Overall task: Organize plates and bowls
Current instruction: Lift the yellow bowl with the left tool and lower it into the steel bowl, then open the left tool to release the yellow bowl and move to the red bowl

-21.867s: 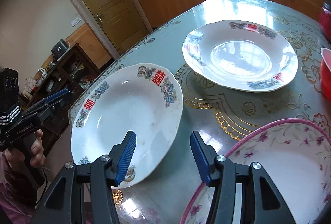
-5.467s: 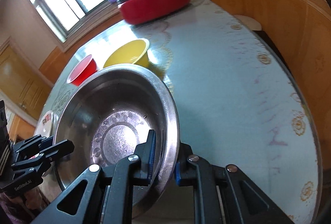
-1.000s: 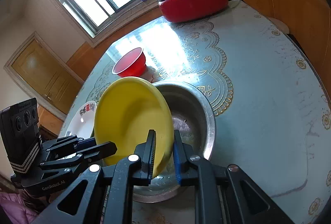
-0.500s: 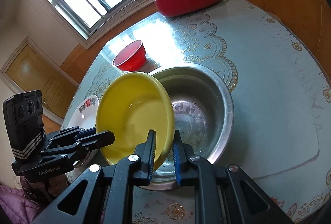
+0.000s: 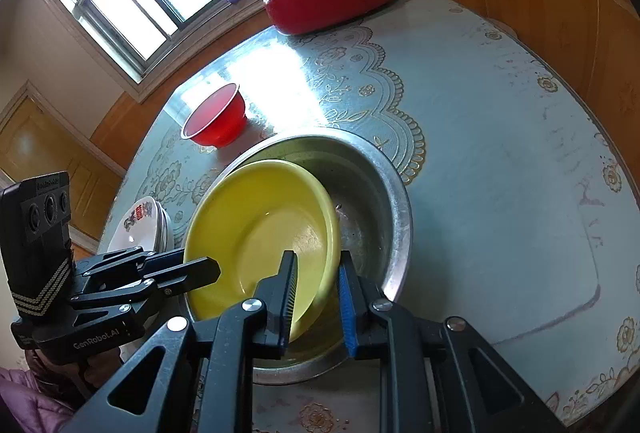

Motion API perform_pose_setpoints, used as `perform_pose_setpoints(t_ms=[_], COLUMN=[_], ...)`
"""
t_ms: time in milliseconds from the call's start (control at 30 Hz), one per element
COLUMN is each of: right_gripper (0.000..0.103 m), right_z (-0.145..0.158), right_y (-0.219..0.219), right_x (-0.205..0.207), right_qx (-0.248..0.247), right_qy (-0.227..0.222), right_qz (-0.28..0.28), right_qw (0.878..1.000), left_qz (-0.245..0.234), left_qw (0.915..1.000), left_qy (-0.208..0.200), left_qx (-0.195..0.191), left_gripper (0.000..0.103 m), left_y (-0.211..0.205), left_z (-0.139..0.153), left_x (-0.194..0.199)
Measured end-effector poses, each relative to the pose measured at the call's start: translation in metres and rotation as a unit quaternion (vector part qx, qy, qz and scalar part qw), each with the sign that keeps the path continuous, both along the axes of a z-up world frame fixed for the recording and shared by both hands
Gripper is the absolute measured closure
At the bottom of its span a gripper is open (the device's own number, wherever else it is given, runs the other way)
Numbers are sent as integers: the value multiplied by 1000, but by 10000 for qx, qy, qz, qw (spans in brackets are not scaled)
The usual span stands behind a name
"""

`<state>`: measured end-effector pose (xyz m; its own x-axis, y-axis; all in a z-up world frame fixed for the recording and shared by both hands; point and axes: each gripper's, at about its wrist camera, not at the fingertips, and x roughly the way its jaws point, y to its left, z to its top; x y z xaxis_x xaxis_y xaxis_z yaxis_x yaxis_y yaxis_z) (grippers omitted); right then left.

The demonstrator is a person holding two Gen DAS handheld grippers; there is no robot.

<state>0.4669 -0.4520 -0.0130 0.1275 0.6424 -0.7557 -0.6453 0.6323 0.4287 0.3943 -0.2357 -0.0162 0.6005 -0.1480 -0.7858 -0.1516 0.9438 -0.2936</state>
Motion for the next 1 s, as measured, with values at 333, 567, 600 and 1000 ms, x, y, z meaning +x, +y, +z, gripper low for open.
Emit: perform_pose_setpoints(t_ms=[333,567,600,1000], right_gripper=[86,77,77,85], right_z=[2,5,4,6], right_y=[2,6,6,13], right_x=[-5,-6,-6,-17], right_qx=[-200,-238,-236,-700], right_qy=[-309,-424,-428,-1117], right_qz=[9,42,45,42], right_qw=[9993,9988,9988,9913], left_qz=[116,196,216,177], left_qw=[9996,9995,9994,9986], left_qy=[0,-85,-103,-216], left_qx=[264,247,258,442], left_gripper=[81,74,74,79], left_y=[-5,-3,-2,-4], left_z=[0,3,4,4], left_x=[1,-1,-2,-6])
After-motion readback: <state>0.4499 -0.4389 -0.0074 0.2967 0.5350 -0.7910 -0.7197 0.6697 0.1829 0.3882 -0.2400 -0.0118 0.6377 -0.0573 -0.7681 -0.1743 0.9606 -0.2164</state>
